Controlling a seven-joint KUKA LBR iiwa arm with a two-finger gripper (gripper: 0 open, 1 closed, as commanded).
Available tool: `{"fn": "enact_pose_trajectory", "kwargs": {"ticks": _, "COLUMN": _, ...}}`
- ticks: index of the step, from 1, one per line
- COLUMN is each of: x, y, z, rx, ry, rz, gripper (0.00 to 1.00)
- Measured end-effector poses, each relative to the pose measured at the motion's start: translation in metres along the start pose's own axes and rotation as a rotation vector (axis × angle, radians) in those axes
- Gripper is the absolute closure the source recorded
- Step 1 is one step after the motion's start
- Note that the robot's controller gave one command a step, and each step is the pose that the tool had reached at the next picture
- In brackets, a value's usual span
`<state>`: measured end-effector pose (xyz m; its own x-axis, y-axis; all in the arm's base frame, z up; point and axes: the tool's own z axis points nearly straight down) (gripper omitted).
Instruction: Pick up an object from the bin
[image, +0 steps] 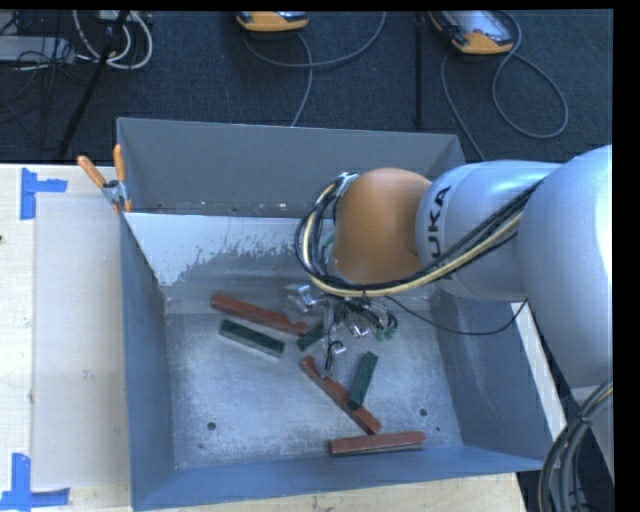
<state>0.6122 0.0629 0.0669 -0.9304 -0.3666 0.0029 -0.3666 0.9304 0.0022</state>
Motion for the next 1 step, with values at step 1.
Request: {"fn": "enact_pose_trajectory", "kwargs": {"ticks": 1, "x": -0.0212, "y": 0.0508, "z": -0.0184, "rx": 0.000, "ry": -0.005, "rz": 0.205, "gripper": 0.00}}
